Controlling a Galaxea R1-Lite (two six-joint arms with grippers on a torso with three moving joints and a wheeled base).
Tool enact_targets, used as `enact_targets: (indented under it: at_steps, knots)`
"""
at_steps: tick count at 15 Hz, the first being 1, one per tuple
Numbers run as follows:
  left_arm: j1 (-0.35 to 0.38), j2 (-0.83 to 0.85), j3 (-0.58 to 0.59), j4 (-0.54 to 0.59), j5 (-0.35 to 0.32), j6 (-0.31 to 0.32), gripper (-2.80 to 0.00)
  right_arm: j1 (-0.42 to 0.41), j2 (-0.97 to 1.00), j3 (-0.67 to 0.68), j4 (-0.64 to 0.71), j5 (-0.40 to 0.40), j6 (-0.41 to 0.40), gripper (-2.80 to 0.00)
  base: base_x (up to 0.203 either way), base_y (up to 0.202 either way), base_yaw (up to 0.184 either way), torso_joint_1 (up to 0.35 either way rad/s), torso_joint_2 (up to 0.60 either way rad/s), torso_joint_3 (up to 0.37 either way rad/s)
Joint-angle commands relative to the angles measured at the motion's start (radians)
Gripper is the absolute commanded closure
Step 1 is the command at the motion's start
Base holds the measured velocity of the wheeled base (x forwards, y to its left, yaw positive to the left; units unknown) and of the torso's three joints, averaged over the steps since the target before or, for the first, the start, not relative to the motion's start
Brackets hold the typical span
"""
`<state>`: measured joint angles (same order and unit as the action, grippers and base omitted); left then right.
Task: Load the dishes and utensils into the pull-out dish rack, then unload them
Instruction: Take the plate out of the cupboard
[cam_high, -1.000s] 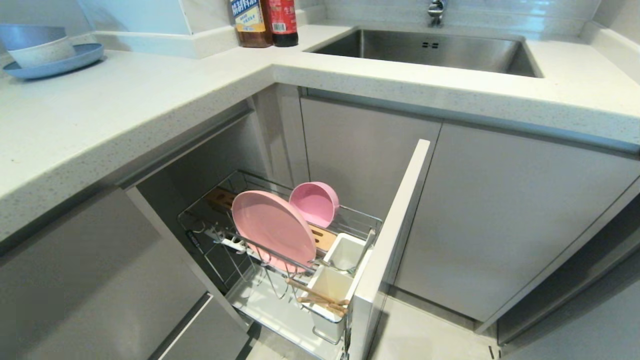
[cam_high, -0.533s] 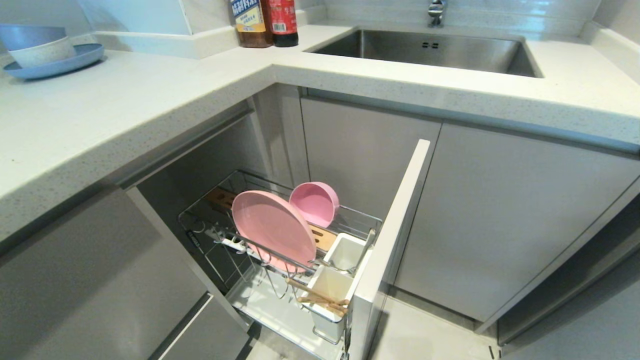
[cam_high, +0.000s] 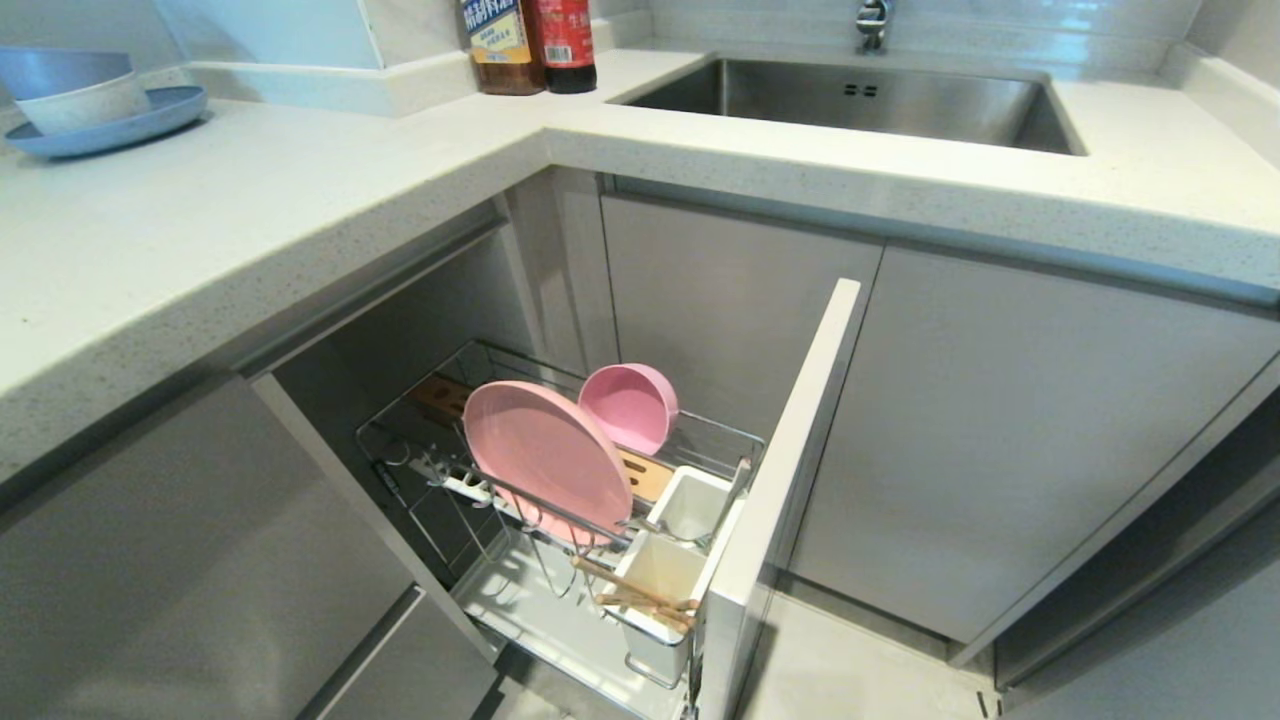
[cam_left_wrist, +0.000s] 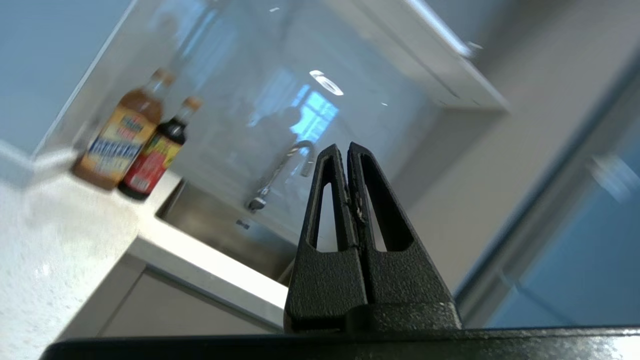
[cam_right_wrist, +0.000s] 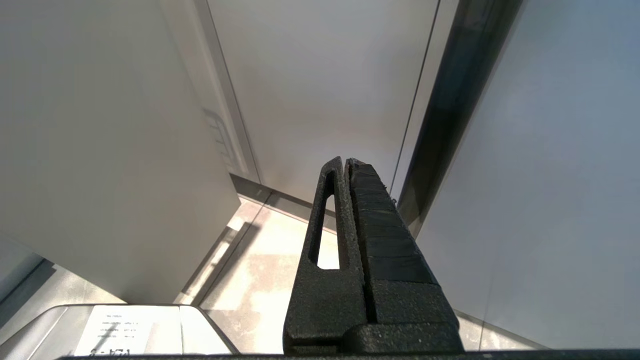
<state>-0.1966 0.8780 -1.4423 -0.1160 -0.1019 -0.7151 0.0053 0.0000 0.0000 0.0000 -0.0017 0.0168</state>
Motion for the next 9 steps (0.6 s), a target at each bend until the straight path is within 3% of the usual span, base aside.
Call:
enact_targets:
  at_steps: [1, 4, 6, 9]
  knots:
    - [-0.09, 0.176, -0.055, 0.0, 0.127, -0.016, 0.0, 0.001, 0.0, 0.002, 0.0, 0.0, 0.0, 0.0, 0.0, 0.0, 0.0, 0.0, 0.0, 0.0]
    - [-0.323, 0.277, -0.067, 0.007, 0.286, -0.021, 0.0, 0.0, 0.0, 0.002, 0.0, 0.0, 0.0, 0.0, 0.0, 0.0, 0.0, 0.0, 0.0, 0.0]
    - [-0.452, 0.367, -0.071, -0.005, 0.45, -0.006, 0.0, 0.001, 0.0, 0.002, 0.0, 0.0, 0.0, 0.0, 0.0, 0.0, 0.0, 0.0, 0.0, 0.0]
    - [-0.634, 0.477, -0.063, -0.085, 0.643, 0.024, 0.0, -0.001, 0.0, 0.002, 0.0, 0.0, 0.0, 0.0, 0.0, 0.0, 0.0, 0.0, 0.0, 0.0]
